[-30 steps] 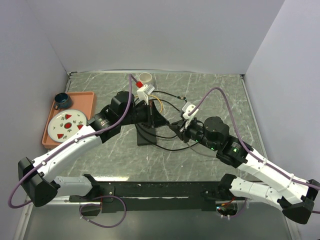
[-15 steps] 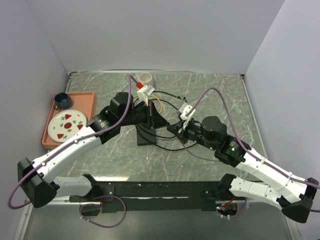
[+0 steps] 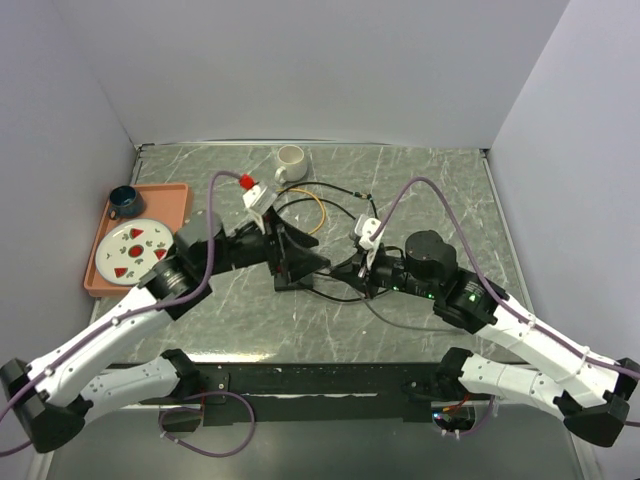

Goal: Insert the plug into the switch port

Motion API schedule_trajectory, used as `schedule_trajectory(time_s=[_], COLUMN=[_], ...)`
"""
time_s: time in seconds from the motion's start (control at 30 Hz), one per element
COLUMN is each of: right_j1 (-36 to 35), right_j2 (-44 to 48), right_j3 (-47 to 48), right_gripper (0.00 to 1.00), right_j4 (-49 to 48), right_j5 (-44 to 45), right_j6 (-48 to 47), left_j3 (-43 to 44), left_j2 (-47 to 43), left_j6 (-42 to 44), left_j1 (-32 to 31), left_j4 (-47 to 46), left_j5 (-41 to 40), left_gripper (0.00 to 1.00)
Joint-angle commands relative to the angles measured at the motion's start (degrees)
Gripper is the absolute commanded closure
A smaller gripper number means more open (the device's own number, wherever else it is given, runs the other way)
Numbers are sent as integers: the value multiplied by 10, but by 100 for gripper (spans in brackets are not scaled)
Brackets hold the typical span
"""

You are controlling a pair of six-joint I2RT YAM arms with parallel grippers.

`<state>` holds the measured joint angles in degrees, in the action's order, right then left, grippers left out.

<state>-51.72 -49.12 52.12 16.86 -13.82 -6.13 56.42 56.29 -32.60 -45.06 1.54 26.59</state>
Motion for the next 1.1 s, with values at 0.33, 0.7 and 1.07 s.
schedule_trajectory(time_s=[0.33, 0.7, 1.07], right_j1=[52, 71, 72], right_j2=[23, 16, 25], right_j3=[67, 70, 62], right_gripper=[100, 100, 52], right_j4=[13, 5, 20], right_j5=[-272, -324, -251], right_j6=[4, 21, 22], left_j3=[-49, -27, -29], left_j2=[-60, -25, -53], left_j6=[93, 105, 67], left_j1=[-34, -81, -86], left_j4=[-91, -84, -94], left_j5=[104, 87, -48], left_gripper=[32, 72, 99])
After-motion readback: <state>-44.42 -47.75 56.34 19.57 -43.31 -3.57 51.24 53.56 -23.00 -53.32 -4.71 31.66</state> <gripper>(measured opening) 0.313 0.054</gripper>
